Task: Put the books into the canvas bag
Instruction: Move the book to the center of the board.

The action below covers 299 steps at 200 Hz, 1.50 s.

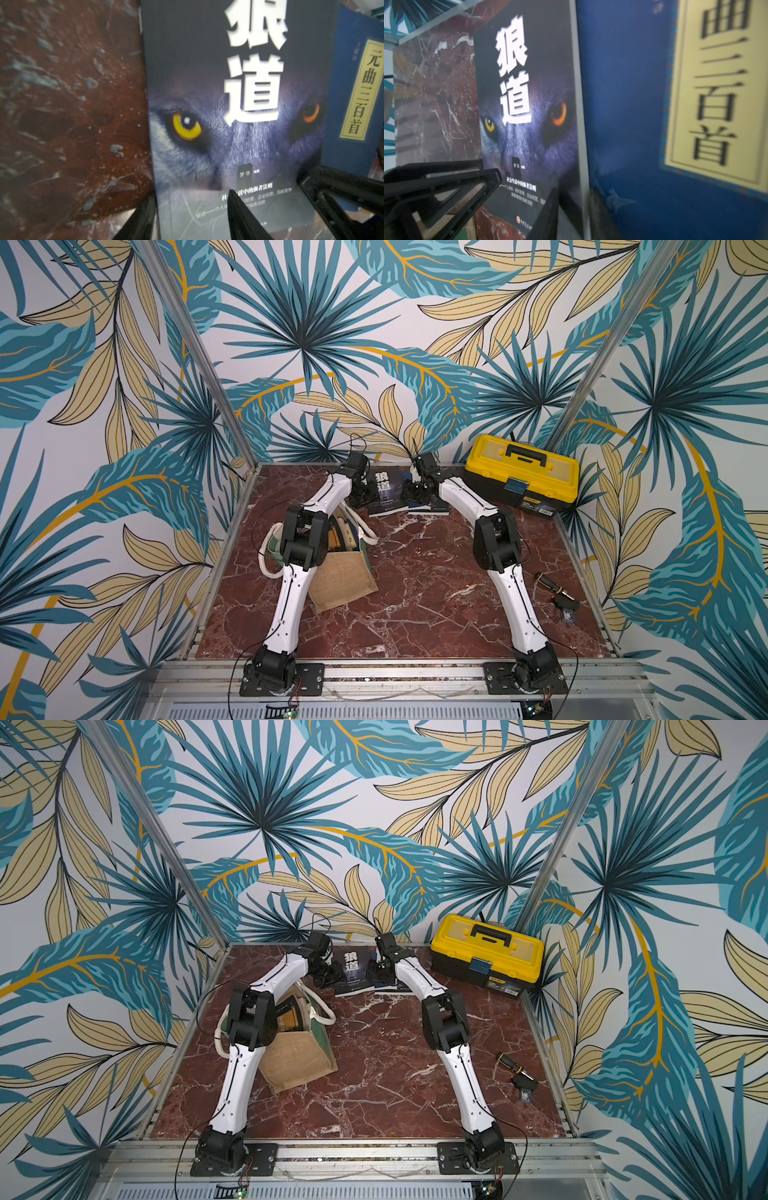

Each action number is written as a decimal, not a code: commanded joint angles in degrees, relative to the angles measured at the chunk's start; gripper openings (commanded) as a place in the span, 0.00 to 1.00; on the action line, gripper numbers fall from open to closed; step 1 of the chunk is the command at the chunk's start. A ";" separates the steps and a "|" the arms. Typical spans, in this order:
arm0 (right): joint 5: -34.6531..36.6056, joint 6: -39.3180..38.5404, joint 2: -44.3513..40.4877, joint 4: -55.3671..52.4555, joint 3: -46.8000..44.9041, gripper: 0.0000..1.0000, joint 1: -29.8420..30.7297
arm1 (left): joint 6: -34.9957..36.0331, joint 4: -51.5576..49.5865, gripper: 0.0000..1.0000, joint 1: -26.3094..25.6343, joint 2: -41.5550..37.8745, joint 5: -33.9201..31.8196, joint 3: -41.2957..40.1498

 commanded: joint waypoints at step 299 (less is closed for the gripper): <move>-0.14 2.90 -38.77 2.80 -61.23 0.46 -0.07 | -16.70 24.91 0.63 -18.87 -29.68 -5.03 -50.86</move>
